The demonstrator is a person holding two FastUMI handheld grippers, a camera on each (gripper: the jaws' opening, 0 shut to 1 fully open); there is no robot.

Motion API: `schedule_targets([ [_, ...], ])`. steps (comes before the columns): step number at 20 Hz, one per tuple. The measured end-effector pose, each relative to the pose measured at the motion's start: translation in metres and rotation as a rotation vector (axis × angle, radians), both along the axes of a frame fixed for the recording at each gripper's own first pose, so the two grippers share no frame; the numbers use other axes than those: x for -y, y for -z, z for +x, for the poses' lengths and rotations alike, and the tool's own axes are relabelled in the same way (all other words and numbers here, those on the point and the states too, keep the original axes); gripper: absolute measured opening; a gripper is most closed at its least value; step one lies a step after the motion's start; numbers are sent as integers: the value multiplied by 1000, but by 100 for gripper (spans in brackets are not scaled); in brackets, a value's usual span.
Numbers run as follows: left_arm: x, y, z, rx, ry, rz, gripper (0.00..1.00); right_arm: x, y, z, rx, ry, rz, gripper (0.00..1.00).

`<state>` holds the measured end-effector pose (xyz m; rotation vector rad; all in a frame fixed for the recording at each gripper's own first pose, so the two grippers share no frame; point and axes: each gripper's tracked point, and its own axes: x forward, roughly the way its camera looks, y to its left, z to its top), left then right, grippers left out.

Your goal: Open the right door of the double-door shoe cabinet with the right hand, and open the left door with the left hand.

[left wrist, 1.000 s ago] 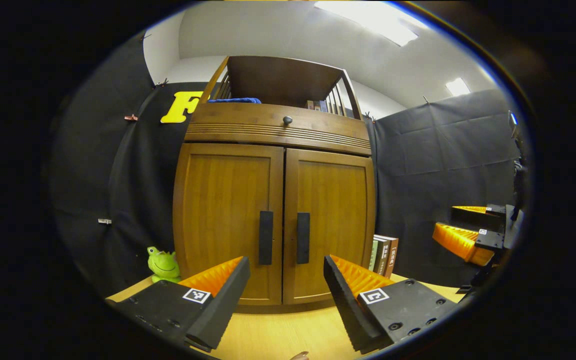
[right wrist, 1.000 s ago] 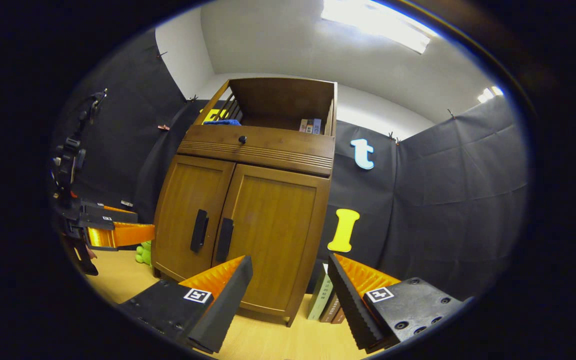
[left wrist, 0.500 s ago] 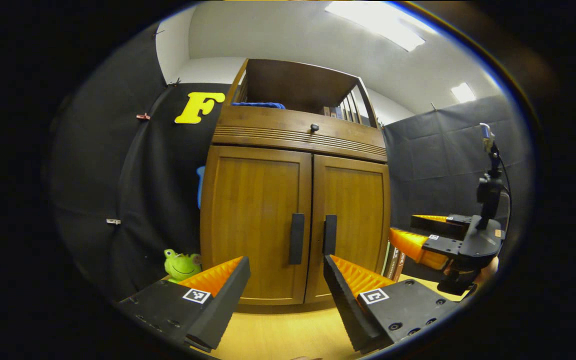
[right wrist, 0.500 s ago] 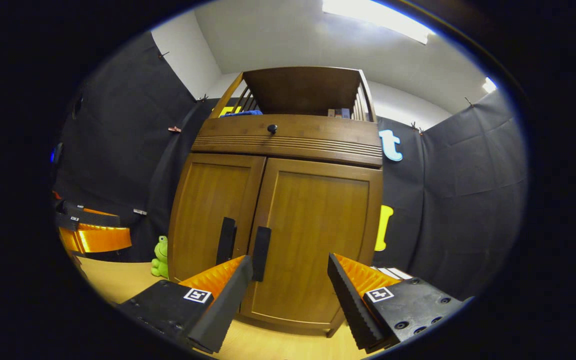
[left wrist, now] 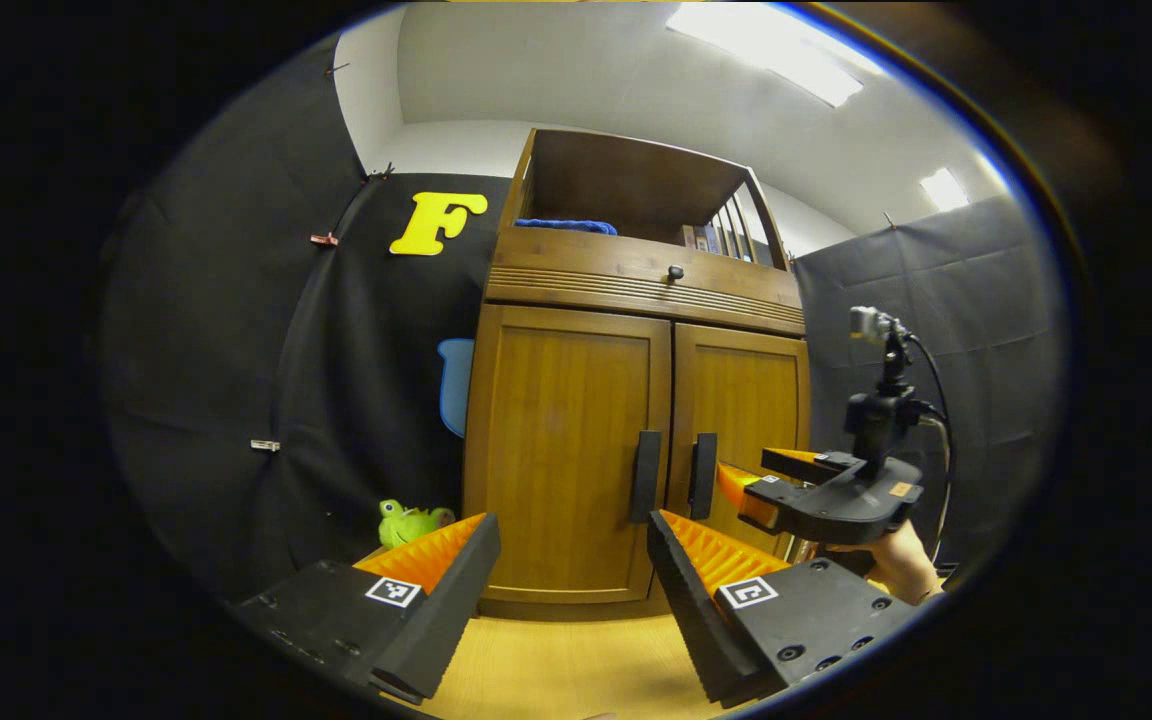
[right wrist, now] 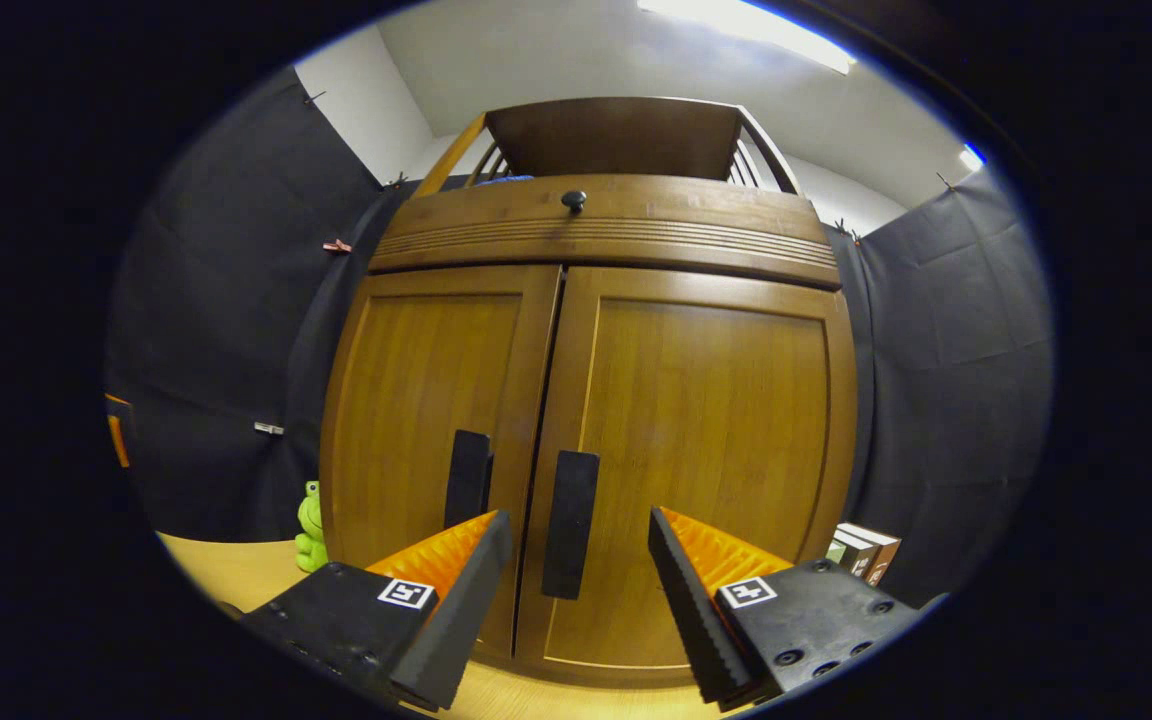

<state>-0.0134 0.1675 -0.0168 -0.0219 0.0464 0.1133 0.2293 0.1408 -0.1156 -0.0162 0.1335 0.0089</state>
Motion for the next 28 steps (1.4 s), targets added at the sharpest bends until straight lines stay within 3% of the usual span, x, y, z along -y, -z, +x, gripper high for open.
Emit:
schedule_targets([
  [6, -29, 6, -6, -25, -72, 21, 93, -5, 38, 38, -66, 45, 40, 66],
  [8, -36, 10, -6, -36, -94, 20, 92, -1, 45, 49, -79, 74, 34, 54],
  [9, -40, 11, -7, -42, -105, 25, 93, -2, 46, 53, -79, 84, 35, 41],
  [15, -45, 17, -13, -56, -106, 20, 92, -3, 47, 50, -79, 87, 30, 24],
  [18, -37, 16, -19, -59, -96, 30, 91, -5, 45, 40, -100, 57, 79, 24],
  [28, 4, 6, -25, -41, -60, 29, 92, 0, 23, -15, -122, -50, 79, 25],
])
